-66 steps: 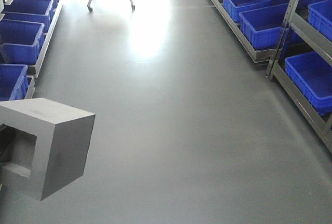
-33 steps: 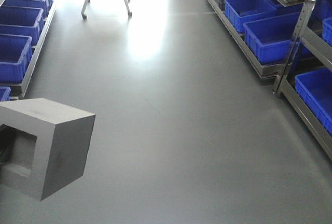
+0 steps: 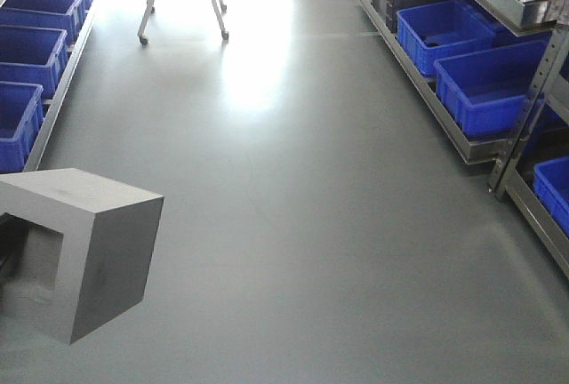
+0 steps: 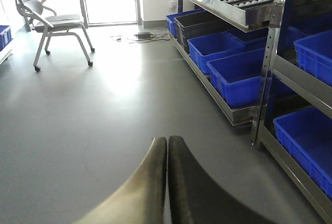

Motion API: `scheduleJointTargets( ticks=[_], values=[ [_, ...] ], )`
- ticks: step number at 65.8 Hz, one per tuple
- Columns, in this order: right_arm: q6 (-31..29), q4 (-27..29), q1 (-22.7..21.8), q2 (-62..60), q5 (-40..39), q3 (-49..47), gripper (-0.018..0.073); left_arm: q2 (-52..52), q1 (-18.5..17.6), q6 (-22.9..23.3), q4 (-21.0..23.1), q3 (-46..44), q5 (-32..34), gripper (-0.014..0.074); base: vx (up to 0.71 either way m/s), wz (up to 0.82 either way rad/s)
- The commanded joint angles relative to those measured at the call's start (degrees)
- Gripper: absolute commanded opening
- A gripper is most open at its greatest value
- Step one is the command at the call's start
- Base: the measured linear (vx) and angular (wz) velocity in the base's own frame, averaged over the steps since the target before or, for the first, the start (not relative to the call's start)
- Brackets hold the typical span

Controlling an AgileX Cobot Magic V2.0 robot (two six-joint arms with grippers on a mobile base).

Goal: Sort gray base to blue bin
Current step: 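Drive down the aisle and turn toward the large blue bin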

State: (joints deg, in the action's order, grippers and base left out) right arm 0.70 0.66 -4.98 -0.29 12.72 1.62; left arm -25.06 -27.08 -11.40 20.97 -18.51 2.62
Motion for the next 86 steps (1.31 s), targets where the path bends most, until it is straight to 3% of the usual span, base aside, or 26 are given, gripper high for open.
scheduleJointTargets(
  ticks=[1,38,86],
  values=[
    [-0.7,-0.25,-0.22,1.08,-4.13,0.09,-0.0005,-0.26,-0.09,0.26,0.57,-1.76,5.49,-0.0006,0.37,0.01],
    [-0.7,-0.25,-0.22,1.08,-4.13,0.09,-0.0005,-0.26,-0.09,0.26,0.57,-1.76,5.49,-0.0006,0.33,0.18],
    [-0.7,-0.25,-0.22,1.08,-4.13,0.09,-0.0005,-0.26,-0.09,0.26,0.57,-1.76,5.49,-0.0006,0.24,0.79]
  ],
)
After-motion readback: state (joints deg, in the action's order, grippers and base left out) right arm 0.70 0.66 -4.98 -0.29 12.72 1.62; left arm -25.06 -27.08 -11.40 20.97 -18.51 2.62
